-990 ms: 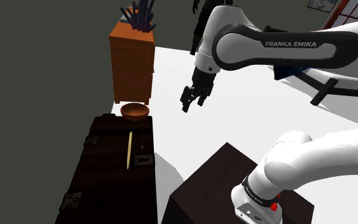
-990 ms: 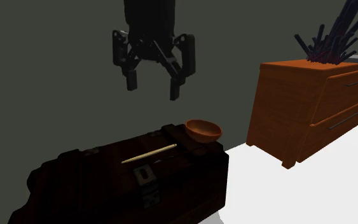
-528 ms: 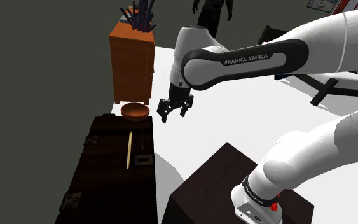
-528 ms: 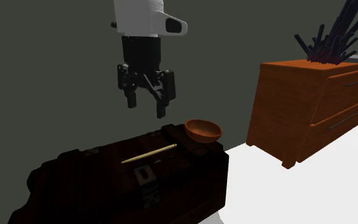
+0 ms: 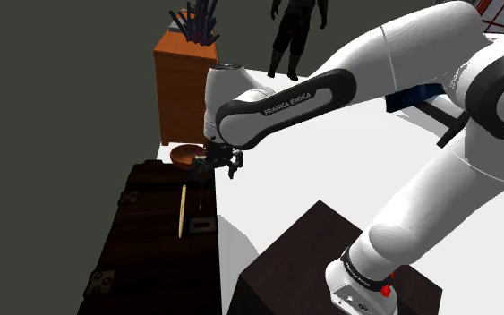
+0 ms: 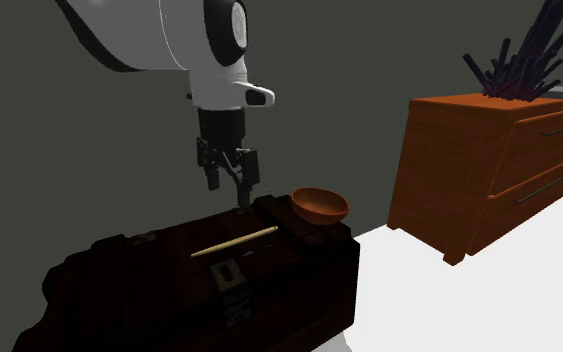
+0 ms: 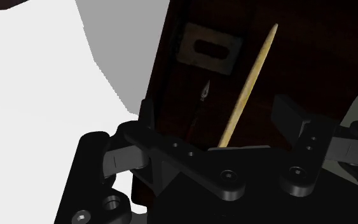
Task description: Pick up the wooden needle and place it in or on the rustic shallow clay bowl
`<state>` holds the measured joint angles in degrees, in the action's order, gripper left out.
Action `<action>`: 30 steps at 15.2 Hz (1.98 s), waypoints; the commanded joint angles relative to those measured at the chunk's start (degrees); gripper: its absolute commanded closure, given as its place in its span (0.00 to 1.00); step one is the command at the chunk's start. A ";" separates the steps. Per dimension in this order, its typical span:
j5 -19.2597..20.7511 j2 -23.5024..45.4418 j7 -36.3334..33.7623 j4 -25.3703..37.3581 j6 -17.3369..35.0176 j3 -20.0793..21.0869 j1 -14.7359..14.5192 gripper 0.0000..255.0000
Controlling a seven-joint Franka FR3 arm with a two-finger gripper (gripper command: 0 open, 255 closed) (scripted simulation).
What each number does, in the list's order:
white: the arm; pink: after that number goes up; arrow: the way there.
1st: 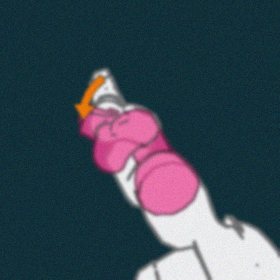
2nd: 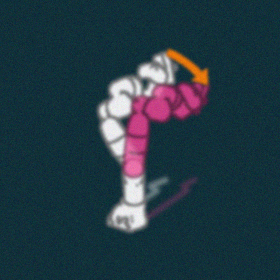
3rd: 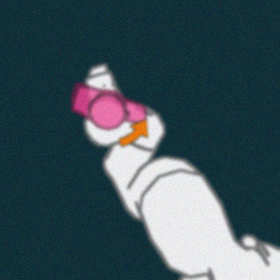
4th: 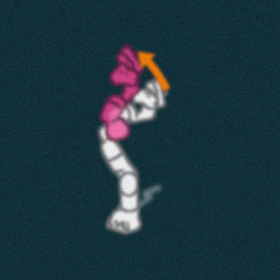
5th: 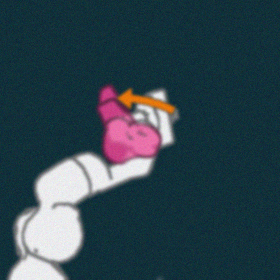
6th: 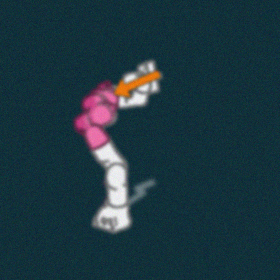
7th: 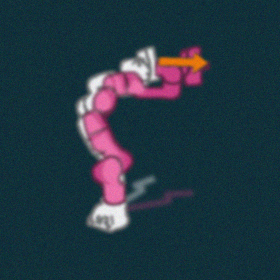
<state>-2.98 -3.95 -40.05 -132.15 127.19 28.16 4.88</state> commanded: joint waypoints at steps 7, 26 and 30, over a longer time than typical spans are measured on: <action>13.55 21.72 -20.11 13.04 3.49 -1.25 -3.54 0.00; 20.76 41.90 -31.61 27.39 6.23 -7.91 -10.47 0.00; 20.76 41.89 -31.61 27.39 6.23 -7.91 -10.46 1.00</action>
<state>17.77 37.88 -71.65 -104.66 133.60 20.33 -5.62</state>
